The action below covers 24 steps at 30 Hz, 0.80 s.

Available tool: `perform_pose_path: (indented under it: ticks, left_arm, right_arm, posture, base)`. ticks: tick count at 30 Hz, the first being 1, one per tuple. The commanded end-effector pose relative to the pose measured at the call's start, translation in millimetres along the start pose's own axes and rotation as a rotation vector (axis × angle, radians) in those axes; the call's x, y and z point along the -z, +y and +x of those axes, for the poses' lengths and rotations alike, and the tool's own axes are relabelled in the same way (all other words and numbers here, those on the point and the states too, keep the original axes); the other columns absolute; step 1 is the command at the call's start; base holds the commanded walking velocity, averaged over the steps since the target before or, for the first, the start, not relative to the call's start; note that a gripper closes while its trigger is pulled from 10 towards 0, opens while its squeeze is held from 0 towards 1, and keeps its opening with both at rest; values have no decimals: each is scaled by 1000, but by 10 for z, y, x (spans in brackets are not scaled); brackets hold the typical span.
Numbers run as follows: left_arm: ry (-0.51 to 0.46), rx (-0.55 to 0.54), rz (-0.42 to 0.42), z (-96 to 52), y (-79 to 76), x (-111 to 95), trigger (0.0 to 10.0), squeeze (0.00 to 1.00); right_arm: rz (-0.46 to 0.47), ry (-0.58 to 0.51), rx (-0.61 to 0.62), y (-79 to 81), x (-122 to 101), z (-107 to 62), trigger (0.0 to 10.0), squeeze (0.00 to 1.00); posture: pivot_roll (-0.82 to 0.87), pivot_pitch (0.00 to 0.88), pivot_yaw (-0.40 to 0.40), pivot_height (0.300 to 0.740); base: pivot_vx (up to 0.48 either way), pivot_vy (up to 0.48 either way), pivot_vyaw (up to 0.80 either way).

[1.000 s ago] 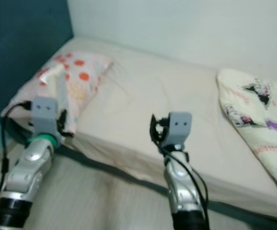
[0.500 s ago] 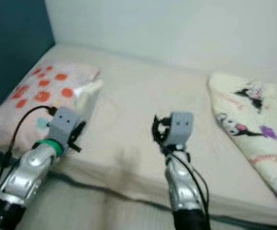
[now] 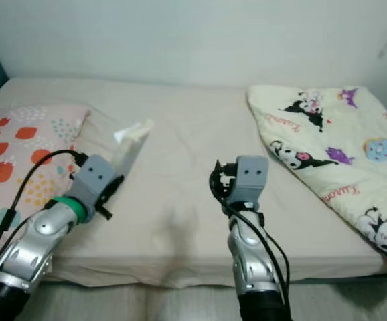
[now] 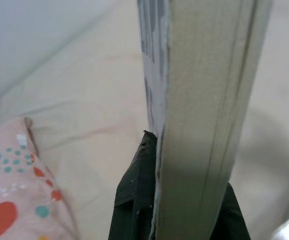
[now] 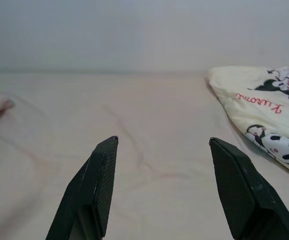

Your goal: Clean up the room

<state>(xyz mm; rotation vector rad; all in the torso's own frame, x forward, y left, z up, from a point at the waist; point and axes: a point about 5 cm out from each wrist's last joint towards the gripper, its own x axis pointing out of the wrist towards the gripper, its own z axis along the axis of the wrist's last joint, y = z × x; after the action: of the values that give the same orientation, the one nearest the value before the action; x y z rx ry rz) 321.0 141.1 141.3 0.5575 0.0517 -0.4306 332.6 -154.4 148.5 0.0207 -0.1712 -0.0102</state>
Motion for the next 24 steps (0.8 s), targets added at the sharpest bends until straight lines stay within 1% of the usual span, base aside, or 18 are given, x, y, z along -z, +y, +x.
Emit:
perform_pose_path:
  ticks: [1, 2, 3, 5, 6, 7, 9, 10, 12, 13, 15, 16, 17, 20, 21, 22, 24]
  left_arm:
    - [-9, 57, 99, -46, -85, -2, 10000, 0]
    - [31, 61, 221, -60, -109, 74, 10000, 0]
    - [31, 61, 221, -60, -109, 74, 10000, 0]
    - [75, 14, 366, -65, -70, 186, 10000, 0]
    - [75, 14, 366, -65, -70, 186, 10000, 0]
    - [92, 2, 452, -75, -50, 247, 10000, 0]
    - [117, 16, 586, -116, -49, 385, 10000, 0]
    - [117, 16, 586, -116, -49, 385, 10000, 0]
    - [120, 43, 660, -158, -72, 496, 10000, 0]
    - [120, 43, 660, -158, -72, 496, 10000, 0]
    - [96, 62, 744, -200, -120, 615, 10000, 0]
    - [86, 63, 764, -211, -137, 647, 10000, 0]
    - [86, 63, 764, -211, -137, 647, 10000, 0]
    - [33, 65, 846, -223, -205, 723, 10000, 0]
    - [18, 66, 869, -225, -250, 760, 10000, 0]
    - [18, 66, 869, -225, -250, 760, 10000, 0]
    - [-2, 70, 895, -229, -303, 804, 10000, 0]
  right_arm:
    - [7, 18, 8, -4, 47, -21, 10000, 0]
    - [10, 15, 6, 6, 46, -21, 10000, 0]
    - [10, 15, 6, 6, 46, -21, 10000, 0]
    - [16, 14, 2, 22, 49, -25, 10000, 0]
    - [16, 14, 2, 22, 49, -25, 10000, 0]
    - [14, 16, -3, 35, 57, -30, 10000, 0]
    - [10, 26, -10, 57, 88, -49, 10000, 0]
    - [10, 26, -10, 57, 88, -49, 10000, 0]
    - [15, 35, -14, 68, 103, -67, 10000, 0]
    - [15, 35, -14, 68, 103, -67, 10000, 0]
    - [17, 43, -23, 77, 119, -86, 10000, 0]
    - [17, 45, -25, 78, 123, -91, 10000, 0]
    - [17, 45, -25, 78, 123, -91, 10000, 0]
    - [15, 51, -31, 78, 130, -101, 10000, 0]
    - [15, 52, -34, 83, 133, -99, 10000, 0]
    - [15, 52, -34, 83, 133, -99, 10000, 0]
    - [16, 53, -36, 90, 135, -98, 10000, 0]
  posture:
    - [-11, 77, 24, 740]
    - [-11, 77, 24, 740]
    - [-11, 77, 24, 740]
    - [-9, 80, 25, 740]
    - [-9, 80, 25, 740]
    - [-6, 85, 24, 740]
    - [-6, 85, 24, 740]
    - [-6, 85, 24, 740]
    - [6, 108, 16, 735]
    - [6, 108, 16, 735]
    - [9, 115, 12, 725]
    - [9, 115, 12, 720]
    - [9, 115, 12, 720]
    - [15, 129, 5, 700]
    - [19, 138, 3, 695]
    - [19, 138, 3, 695]
    - [19, 138, 3, 685]
  base:
    - [0, 0, 0]
    - [0, 0, 0]
    - [0, 0, 0]
    - [0, 0, 0]
    - [0, 0, 0]
    - [0, 0, 0]
    - [0, 0, 0]
    - [0, 0, 0]
    - [0, 0, 0]
    - [0, 0, 0]
    - [0, 0, 0]
    - [0, 0, 0]
    - [0, 0, 0]
    - [0, 0, 0]
    - [0, 0, 0]
    - [0, 0, 0]
    - [0, 0, 0]
